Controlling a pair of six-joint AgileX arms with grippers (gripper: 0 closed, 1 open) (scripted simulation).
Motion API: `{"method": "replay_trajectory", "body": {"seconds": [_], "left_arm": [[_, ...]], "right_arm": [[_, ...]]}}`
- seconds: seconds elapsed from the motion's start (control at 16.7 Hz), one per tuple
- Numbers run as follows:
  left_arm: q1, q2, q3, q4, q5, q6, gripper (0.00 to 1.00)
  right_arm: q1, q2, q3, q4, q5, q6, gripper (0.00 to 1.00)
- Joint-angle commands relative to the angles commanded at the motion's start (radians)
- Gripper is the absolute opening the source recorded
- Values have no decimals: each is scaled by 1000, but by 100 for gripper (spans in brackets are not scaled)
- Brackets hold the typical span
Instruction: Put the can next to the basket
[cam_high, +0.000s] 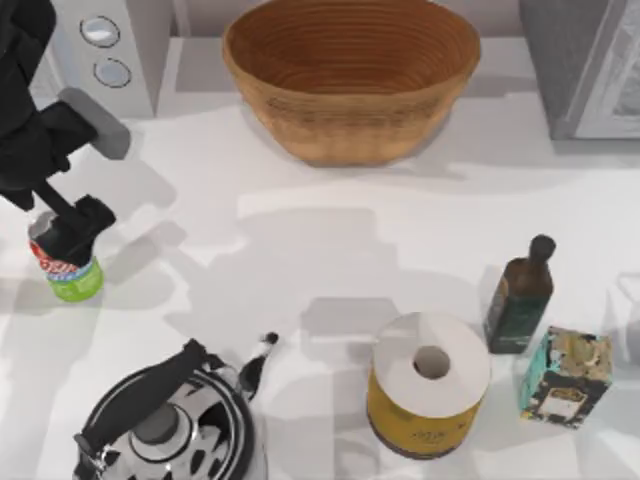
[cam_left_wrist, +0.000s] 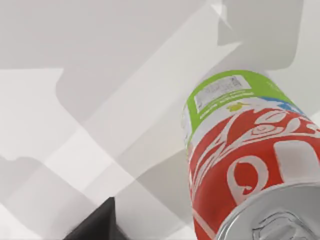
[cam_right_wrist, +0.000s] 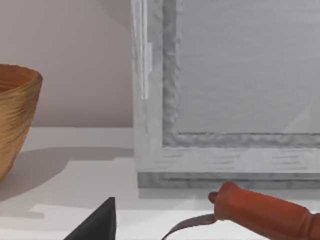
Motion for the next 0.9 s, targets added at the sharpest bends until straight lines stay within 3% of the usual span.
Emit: {"method": "replay_trajectory", "body": {"seconds": [0.42,0.9], "left_arm": [[0,27,-83,106,0,1,100],[0,27,-83,106,0,1,40]], "right_arm": [[0,0,0,0,0,0,100],[0,0,0,0,0,0,100]]}}
